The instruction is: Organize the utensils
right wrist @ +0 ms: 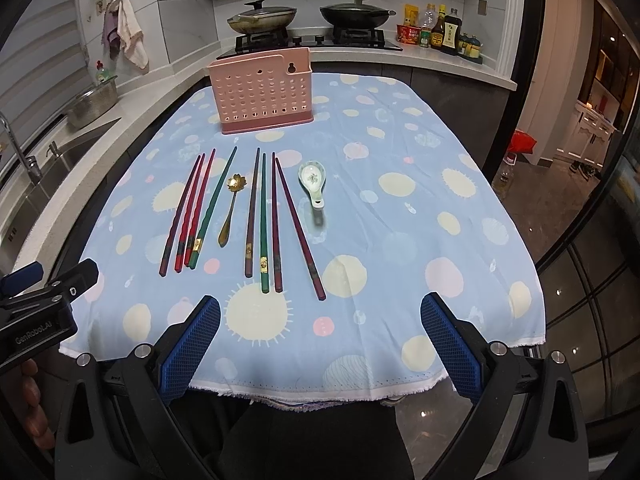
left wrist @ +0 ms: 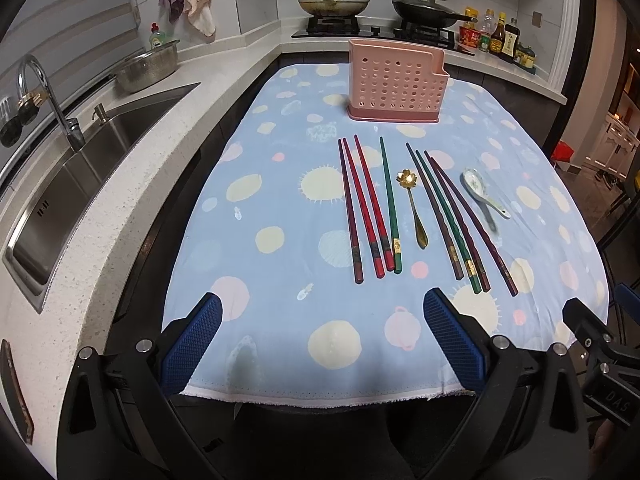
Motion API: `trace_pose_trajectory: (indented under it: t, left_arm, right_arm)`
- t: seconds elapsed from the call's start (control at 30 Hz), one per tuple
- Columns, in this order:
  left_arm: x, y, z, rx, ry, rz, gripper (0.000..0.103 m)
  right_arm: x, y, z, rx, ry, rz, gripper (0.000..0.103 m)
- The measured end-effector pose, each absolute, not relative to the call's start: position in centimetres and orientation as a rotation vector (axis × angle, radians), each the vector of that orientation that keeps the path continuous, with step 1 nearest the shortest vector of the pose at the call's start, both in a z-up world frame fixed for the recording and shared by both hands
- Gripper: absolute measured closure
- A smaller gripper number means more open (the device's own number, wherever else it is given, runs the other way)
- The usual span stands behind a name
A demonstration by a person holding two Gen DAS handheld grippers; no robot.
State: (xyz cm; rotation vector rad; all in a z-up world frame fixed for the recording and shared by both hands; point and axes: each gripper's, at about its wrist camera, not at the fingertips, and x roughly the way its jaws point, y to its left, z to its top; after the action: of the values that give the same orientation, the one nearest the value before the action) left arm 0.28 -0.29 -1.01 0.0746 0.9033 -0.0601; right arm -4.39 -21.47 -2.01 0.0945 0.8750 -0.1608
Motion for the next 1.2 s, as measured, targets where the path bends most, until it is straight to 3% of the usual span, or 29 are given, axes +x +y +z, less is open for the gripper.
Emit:
trace_pose_trajectory:
  t: [0.77, 1.0, 1.2]
  left_arm:
    - [7.9, 0.6, -7.0, 0.054, 1.012, -0.067, 0.008]
    - [9.8, -0.1, -10.1, 0.048, 1.085, -0.141, 0.037]
    - [10.1, -0.7, -10.7, 0.07, 1.067, -0.165, 0.047]
  right_arm:
    - [1.0, -23.1, -4.6, 0.132, 0.941, -0.178, 0.007]
    - [2.7, -22.9, -5.0, 0.137, 0.951, -0.176, 0.007]
    - [4.0, -22.7, -5.4, 0.13, 0.96, -0.175, 0.007]
